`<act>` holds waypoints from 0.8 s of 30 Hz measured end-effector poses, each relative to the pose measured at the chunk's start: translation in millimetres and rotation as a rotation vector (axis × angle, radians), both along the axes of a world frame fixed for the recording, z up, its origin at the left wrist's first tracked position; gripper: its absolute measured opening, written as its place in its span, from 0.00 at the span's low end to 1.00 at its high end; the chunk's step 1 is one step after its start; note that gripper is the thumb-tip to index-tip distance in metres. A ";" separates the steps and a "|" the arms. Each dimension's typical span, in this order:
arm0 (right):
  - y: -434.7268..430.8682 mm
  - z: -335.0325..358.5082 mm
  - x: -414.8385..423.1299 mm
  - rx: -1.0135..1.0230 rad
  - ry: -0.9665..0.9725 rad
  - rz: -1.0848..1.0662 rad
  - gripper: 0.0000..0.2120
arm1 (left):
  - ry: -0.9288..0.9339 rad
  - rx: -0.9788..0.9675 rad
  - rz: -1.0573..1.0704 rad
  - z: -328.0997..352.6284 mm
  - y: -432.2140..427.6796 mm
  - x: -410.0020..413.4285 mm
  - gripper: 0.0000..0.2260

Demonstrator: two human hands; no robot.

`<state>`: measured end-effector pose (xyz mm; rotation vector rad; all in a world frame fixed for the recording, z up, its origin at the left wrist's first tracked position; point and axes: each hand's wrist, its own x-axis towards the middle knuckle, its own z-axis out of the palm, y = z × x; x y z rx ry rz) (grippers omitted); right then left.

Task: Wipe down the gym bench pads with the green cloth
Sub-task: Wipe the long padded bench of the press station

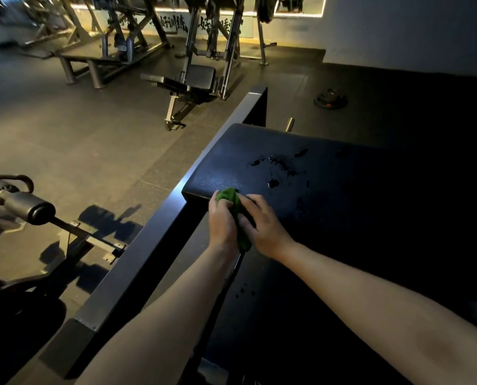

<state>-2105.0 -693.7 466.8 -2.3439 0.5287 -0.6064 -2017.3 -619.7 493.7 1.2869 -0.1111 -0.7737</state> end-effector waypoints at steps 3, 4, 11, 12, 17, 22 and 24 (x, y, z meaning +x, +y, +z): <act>1.2 7.4 1.9 0.060 -0.039 0.016 0.28 | 0.126 -0.073 -0.063 11.4 -8.6 -1.6 0.10; -3.7 9.4 3.7 0.044 -0.047 0.006 0.30 | 0.116 -0.071 -0.085 11.8 -11.8 0.0 0.10; -76.1 29.0 24.3 -0.011 0.007 -0.242 0.25 | -0.663 0.651 -0.215 -10.4 -35.0 45.9 0.27; -89.4 26.5 27.5 0.014 0.043 -0.297 0.26 | -0.715 0.707 -0.240 -14.7 -34.6 48.9 0.31; -94.4 13.7 55.7 -0.072 0.387 -0.114 0.23 | -0.668 0.670 -0.315 -31.8 -37.5 45.7 0.41; -80.2 16.1 58.1 -0.188 0.329 0.229 0.18 | -0.709 0.633 -0.349 -38.9 -29.7 45.4 0.53; -82.0 10.3 55.5 -0.319 0.289 0.288 0.18 | -0.753 0.630 -0.352 -46.8 -26.0 48.0 0.50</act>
